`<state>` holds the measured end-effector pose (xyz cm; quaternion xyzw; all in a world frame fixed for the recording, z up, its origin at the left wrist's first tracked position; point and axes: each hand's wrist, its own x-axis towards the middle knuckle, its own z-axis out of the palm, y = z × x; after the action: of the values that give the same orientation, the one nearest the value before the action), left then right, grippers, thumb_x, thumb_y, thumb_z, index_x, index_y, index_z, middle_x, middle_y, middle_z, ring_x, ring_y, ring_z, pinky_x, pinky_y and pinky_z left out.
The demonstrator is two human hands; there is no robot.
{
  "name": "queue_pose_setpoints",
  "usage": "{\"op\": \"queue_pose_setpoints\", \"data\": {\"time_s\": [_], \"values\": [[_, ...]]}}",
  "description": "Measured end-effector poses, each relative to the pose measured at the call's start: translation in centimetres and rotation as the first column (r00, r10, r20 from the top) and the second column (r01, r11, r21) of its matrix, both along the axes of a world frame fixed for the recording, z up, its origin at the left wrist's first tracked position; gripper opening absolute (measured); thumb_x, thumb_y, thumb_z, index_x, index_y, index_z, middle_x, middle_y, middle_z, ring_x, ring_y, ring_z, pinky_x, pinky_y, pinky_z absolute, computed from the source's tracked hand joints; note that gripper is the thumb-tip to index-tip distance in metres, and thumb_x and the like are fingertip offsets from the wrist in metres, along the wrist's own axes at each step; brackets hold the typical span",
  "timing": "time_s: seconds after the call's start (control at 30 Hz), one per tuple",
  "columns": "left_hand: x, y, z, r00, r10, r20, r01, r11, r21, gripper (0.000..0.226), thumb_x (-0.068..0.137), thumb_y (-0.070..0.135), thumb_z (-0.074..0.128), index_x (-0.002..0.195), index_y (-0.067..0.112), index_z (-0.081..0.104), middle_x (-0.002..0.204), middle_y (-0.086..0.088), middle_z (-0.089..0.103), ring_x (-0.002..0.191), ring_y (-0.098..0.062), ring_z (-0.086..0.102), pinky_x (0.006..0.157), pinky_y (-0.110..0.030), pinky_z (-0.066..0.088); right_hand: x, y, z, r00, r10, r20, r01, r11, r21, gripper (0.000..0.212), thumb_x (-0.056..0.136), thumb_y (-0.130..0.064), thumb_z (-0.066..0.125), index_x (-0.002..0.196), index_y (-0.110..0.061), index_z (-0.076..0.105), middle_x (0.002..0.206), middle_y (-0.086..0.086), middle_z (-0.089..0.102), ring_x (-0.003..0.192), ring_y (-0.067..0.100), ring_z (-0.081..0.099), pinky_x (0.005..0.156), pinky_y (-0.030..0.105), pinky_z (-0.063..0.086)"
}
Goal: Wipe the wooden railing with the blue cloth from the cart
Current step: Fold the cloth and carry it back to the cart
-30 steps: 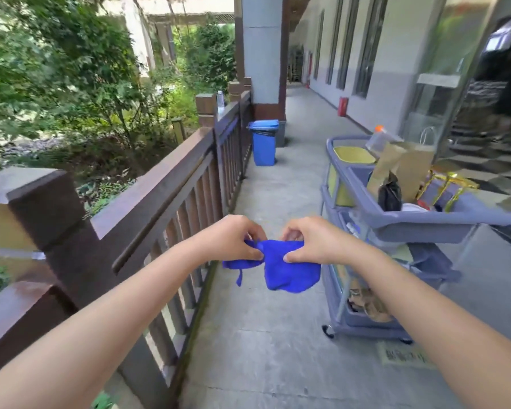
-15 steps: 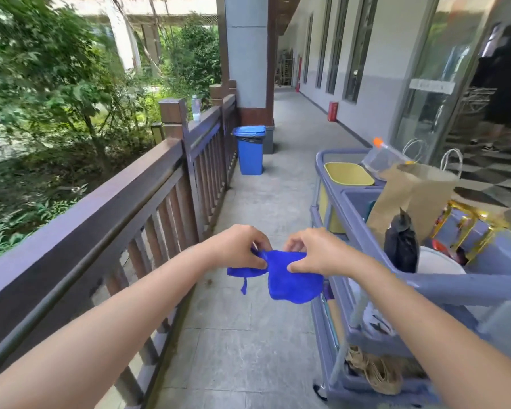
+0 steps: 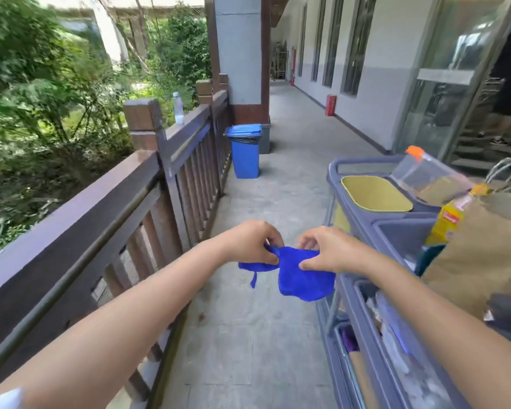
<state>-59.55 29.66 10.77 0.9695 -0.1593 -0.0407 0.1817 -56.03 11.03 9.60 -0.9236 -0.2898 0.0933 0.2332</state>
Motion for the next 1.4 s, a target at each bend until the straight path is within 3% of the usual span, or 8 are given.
{"op": "queue_pose_setpoints", "data": {"time_s": [0.1,0.5,0.63,0.77,0.87,1.07,1.23,1.4], "values": [[7.0,1.2,0.7,0.998,-0.068,-0.007,0.068,0.998,0.008,0.015,0.075,0.016,0.064,0.089,0.017,0.069,0.093,0.000,0.069,0.080,-0.013,0.058,0.074,-0.029,0.051,5.7,1.1,0.5,0.998,-0.069,-0.011,0.069,0.997,0.016,0.014,0.068,-0.021,0.066,0.081,-0.024,0.060,0.080,-0.008,0.063,0.080,0.012,0.060,0.058,0.017,0.045],[30.5,-2.1,-0.7,0.933,-0.359,0.010,0.359,0.933,0.029,0.016,0.075,0.016,0.064,0.090,0.013,0.068,0.092,-0.006,0.069,0.082,-0.017,0.055,0.066,-0.024,0.040,24.2,-2.3,-1.2,0.941,-0.339,-0.022,0.339,0.941,0.019,0.015,0.066,-0.022,0.068,0.077,-0.028,0.059,0.077,-0.012,0.063,0.072,0.003,0.057,0.056,0.008,0.041],[37.4,-5.5,-1.8,0.910,-0.416,0.010,0.415,0.909,0.038,0.018,0.076,0.019,0.064,0.093,0.014,0.068,0.093,-0.007,0.068,0.086,-0.022,0.058,0.070,-0.030,0.047,29.5,-5.7,-2.6,0.902,-0.431,-0.023,0.432,0.901,0.046,0.017,0.063,-0.026,0.067,0.078,-0.031,0.060,0.081,-0.013,0.066,0.077,0.008,0.061,0.072,0.031,0.053],[43.7,-10.0,-2.1,0.850,-0.526,-0.020,0.526,0.850,0.030,0.014,0.076,0.017,0.062,0.088,0.009,0.065,0.088,-0.012,0.065,0.081,-0.026,0.056,0.070,-0.034,0.046,33.5,-9.9,-2.7,0.848,-0.530,0.001,0.529,0.847,0.045,0.016,0.063,-0.026,0.067,0.069,-0.036,0.056,0.070,-0.017,0.062,0.070,0.003,0.057,0.065,0.024,0.047],[48.0,-13.9,-1.9,0.771,-0.636,-0.022,0.637,0.771,0.014,0.010,0.076,0.014,0.062,0.081,0.006,0.063,0.082,-0.013,0.065,0.074,-0.026,0.053,0.068,-0.036,0.045,35.9,-12.8,-2.6,0.804,-0.594,0.016,0.593,0.804,0.041,0.021,0.065,-0.024,0.070,0.065,-0.036,0.052,0.066,-0.017,0.058,0.066,-0.001,0.052,0.059,0.017,0.039],[54.2,-21.4,-3.1,0.545,-0.836,-0.058,0.838,0.546,0.009,0.018,0.076,0.013,0.063,0.092,0.007,0.067,0.093,-0.013,0.068,0.086,-0.027,0.057,0.073,-0.035,0.047,37.8,-17.1,-3.5,0.617,-0.787,0.000,0.787,0.617,-0.011,0.019,0.066,-0.025,0.071,0.076,-0.031,0.056,0.075,-0.013,0.059,0.072,0.004,0.055,0.070,0.025,0.046],[58.2,-26.5,-4.8,0.325,-0.941,-0.090,0.941,0.332,-0.068,0.018,0.075,0.012,0.064,0.093,0.011,0.068,0.091,-0.009,0.068,0.084,-0.021,0.058,0.074,-0.033,0.047,38.0,-18.1,-4.4,0.375,-0.927,-0.021,0.927,0.376,-0.020,0.018,0.067,-0.028,0.070,0.082,-0.028,0.061,0.078,-0.014,0.060,0.074,0.000,0.055,0.066,0.018,0.042],[60.7,-29.2,-5.9,0.098,-0.992,-0.081,0.989,0.107,-0.107,0.018,0.074,0.015,0.064,0.091,0.017,0.068,0.088,-0.004,0.067,0.077,-0.015,0.052,0.068,-0.029,0.043,38.4,-16.3,-4.6,0.140,-0.989,-0.054,0.989,0.142,-0.046,0.016,0.069,-0.029,0.070,0.082,-0.029,0.060,0.083,-0.012,0.063,0.082,0.004,0.060,0.074,0.027,0.052]]}}
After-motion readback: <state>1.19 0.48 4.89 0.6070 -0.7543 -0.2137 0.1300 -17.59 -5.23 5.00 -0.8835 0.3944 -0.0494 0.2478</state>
